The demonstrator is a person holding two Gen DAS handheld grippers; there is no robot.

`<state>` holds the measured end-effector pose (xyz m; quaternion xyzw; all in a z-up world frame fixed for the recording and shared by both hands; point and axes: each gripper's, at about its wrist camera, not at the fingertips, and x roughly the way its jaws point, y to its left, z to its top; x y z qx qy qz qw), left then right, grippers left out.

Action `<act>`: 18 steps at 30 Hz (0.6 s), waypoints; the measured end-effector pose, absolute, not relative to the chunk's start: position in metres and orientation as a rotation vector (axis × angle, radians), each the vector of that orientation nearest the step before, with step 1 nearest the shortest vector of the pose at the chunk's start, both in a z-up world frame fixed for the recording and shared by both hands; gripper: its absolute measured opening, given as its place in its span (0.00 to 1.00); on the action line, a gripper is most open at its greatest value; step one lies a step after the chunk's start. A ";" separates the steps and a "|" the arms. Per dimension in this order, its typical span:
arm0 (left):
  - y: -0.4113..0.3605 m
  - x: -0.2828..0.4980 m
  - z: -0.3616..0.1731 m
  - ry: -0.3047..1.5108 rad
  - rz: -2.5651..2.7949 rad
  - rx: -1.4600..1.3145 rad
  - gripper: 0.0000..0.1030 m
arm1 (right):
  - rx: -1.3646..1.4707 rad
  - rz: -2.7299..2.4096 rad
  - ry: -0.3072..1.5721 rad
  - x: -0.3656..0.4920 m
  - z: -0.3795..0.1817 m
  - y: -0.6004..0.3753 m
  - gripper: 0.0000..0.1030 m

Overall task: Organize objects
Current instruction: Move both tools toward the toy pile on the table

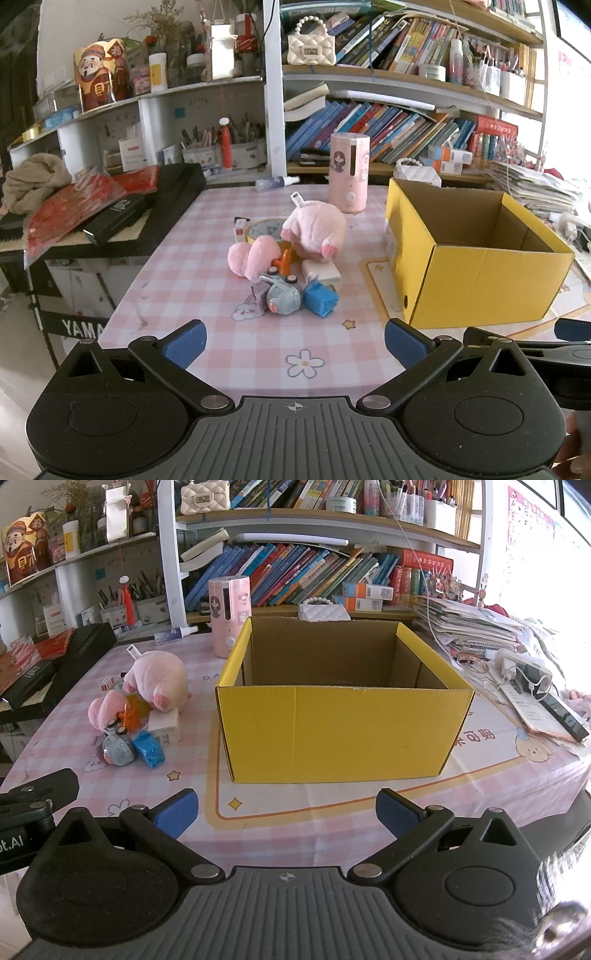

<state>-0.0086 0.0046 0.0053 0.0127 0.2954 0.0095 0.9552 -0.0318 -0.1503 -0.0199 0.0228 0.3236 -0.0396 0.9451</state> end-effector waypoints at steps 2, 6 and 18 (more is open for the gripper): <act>0.004 -0.009 0.005 0.601 0.021 0.025 1.00 | 0.050 -0.077 0.661 -0.032 -0.020 -0.150 1.00; 0.004 -0.009 0.004 0.602 0.022 0.026 1.00 | 0.051 -0.076 0.663 -0.033 -0.021 -0.150 1.00; 0.004 -0.009 0.003 0.609 0.037 0.027 1.00 | 0.051 -0.065 0.665 -0.033 -0.022 -0.151 1.00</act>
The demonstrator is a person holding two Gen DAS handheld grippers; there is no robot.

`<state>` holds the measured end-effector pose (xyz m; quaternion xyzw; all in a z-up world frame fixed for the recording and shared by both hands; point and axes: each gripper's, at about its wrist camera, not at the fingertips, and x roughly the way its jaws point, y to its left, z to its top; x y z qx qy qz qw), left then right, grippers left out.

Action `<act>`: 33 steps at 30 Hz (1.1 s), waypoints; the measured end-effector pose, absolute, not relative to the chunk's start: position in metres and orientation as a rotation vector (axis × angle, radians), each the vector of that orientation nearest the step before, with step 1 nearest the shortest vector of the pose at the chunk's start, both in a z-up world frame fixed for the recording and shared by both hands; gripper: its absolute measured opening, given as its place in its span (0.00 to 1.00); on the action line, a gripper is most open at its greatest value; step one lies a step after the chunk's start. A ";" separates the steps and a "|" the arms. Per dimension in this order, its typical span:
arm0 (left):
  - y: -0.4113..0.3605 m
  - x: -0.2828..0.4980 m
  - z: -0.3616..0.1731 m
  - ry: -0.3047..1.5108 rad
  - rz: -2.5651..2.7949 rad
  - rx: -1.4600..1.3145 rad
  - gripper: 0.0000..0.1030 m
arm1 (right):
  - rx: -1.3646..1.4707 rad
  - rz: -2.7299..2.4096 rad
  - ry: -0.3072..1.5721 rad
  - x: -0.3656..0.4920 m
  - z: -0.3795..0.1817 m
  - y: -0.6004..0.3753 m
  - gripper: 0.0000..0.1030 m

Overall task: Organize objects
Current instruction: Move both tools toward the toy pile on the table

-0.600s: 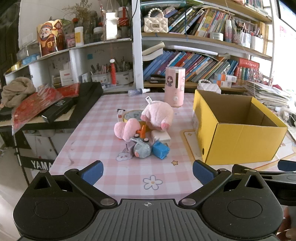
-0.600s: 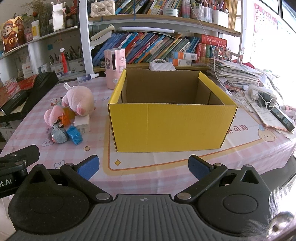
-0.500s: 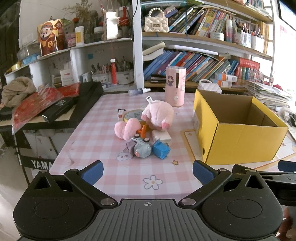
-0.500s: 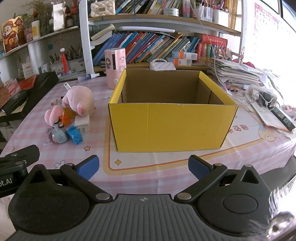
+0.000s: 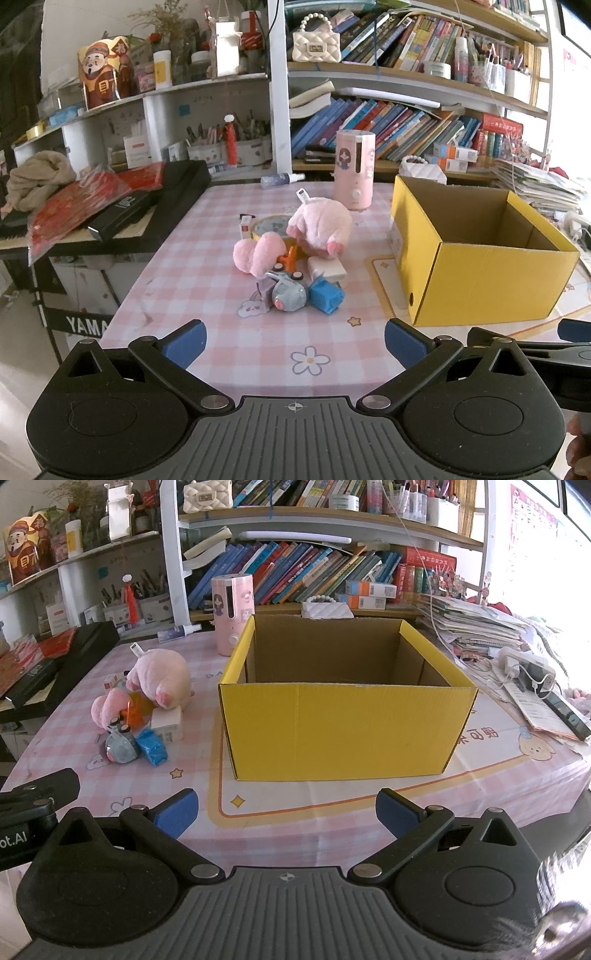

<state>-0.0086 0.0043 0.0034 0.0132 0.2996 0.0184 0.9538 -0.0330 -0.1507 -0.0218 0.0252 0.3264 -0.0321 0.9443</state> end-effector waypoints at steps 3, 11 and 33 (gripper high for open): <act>0.004 -0.008 0.004 0.610 0.039 0.027 1.00 | 0.052 -0.062 0.668 -0.033 -0.022 -0.151 1.00; 0.006 -0.009 0.003 0.612 0.045 0.028 1.00 | 0.051 -0.062 0.669 -0.033 -0.022 -0.150 1.00; 0.013 -0.010 0.004 0.618 0.059 0.025 1.00 | 0.042 -0.056 0.675 -0.031 -0.023 -0.141 1.00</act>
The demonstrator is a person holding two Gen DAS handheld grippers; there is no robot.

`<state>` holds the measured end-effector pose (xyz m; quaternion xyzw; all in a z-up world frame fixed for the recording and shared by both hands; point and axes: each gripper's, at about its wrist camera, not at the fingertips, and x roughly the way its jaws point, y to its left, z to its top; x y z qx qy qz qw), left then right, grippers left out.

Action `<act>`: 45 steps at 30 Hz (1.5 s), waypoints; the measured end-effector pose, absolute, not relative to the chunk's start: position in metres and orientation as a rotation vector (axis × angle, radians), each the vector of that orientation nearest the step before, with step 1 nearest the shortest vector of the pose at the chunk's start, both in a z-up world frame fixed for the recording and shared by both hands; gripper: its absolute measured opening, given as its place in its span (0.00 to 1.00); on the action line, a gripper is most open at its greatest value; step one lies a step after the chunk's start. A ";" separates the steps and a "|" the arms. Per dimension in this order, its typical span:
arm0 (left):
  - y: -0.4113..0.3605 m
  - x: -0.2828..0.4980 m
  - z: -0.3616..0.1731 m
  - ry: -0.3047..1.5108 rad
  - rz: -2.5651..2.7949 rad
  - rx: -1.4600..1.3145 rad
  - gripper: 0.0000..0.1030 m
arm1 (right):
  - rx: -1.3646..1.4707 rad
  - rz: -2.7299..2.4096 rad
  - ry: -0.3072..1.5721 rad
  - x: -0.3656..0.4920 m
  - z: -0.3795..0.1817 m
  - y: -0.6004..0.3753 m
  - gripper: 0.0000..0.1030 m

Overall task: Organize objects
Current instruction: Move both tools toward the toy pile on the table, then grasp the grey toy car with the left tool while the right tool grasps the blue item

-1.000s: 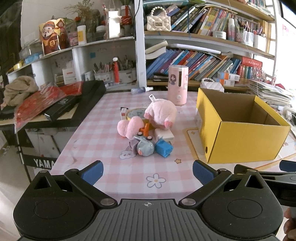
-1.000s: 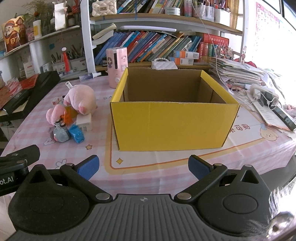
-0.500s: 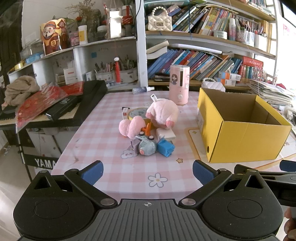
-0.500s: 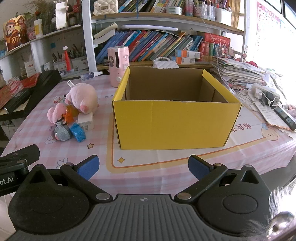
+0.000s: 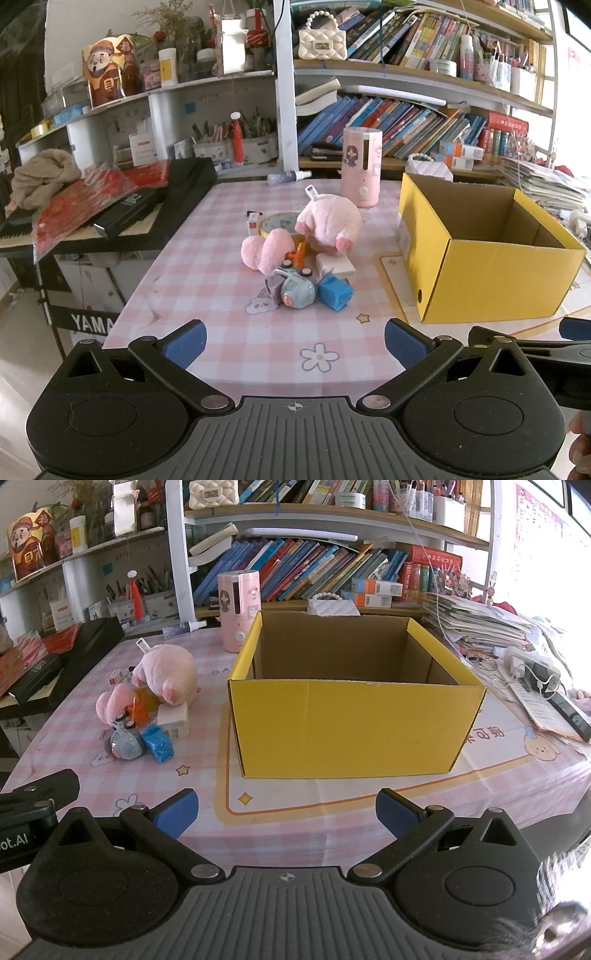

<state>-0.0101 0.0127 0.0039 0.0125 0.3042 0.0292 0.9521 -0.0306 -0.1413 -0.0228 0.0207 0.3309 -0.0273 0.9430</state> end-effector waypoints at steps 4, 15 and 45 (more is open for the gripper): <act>0.012 -0.008 0.004 0.622 0.063 0.026 1.00 | 0.042 -0.053 0.679 -0.029 -0.023 -0.140 1.00; 0.018 -0.009 0.003 0.618 0.069 0.022 1.00 | 0.038 -0.042 0.679 -0.029 -0.021 -0.137 1.00; 0.058 0.022 -0.006 0.638 0.109 -0.039 1.00 | 0.001 0.230 0.751 0.022 -0.028 -0.090 0.44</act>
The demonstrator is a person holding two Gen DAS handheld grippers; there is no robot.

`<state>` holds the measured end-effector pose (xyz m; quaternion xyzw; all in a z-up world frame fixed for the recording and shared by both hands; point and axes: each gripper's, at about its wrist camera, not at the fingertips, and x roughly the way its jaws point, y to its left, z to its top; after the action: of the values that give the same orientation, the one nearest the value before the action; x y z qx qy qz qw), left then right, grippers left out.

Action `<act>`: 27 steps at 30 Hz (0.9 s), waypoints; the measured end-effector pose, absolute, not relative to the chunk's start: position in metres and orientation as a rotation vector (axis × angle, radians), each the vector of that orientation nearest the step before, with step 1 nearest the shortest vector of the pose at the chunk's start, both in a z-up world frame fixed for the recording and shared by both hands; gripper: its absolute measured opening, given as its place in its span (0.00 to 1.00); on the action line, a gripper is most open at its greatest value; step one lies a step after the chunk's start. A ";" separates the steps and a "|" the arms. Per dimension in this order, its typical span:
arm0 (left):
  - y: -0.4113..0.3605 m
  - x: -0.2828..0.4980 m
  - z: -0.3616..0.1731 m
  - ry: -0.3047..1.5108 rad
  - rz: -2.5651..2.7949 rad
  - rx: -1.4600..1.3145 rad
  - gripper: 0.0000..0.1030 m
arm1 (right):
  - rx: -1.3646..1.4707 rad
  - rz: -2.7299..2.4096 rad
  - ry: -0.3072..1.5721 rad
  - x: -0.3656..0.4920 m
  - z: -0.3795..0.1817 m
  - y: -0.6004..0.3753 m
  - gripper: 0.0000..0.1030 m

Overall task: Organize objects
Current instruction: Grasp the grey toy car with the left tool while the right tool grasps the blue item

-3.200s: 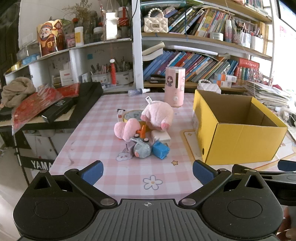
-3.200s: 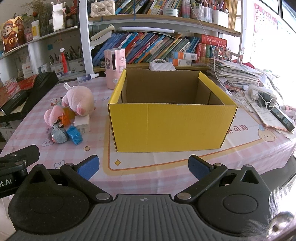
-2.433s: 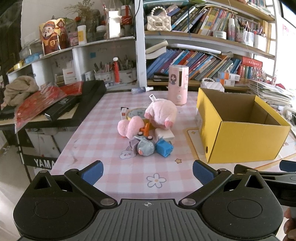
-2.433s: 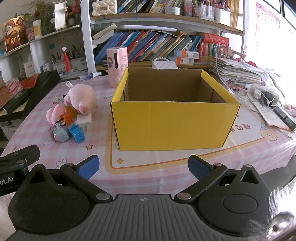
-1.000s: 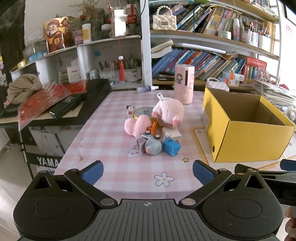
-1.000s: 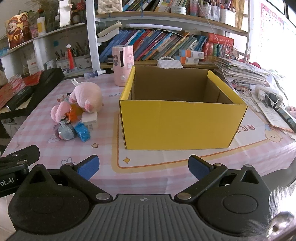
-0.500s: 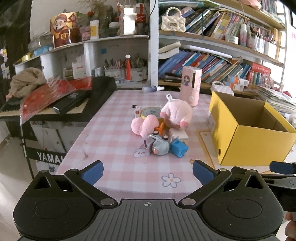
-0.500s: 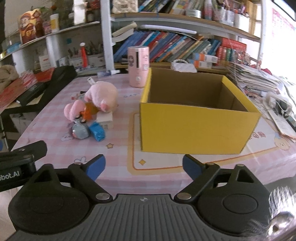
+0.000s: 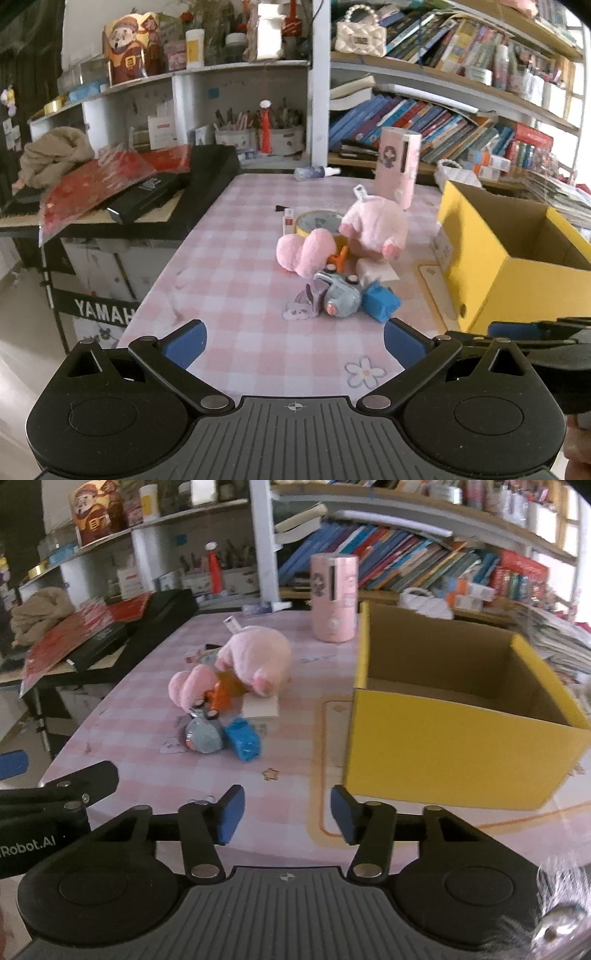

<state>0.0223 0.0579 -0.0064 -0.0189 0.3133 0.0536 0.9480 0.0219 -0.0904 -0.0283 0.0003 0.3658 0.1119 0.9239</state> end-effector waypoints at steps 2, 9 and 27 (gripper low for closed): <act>0.063 0.030 -0.007 0.645 0.118 -0.051 0.99 | -0.008 0.260 0.755 0.032 -0.030 -0.085 0.42; 0.077 0.068 -0.010 0.688 0.127 -0.106 0.94 | -0.142 0.349 0.737 0.066 -0.046 -0.060 0.39; 0.055 0.180 -0.063 0.944 0.007 -0.131 0.66 | -0.310 0.478 0.747 0.125 -0.088 -0.040 0.40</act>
<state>0.1805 0.0547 -0.0631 -0.0630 0.4546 0.0031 0.8885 0.1253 -0.0402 -0.0875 -0.1492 0.3599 0.2303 0.8917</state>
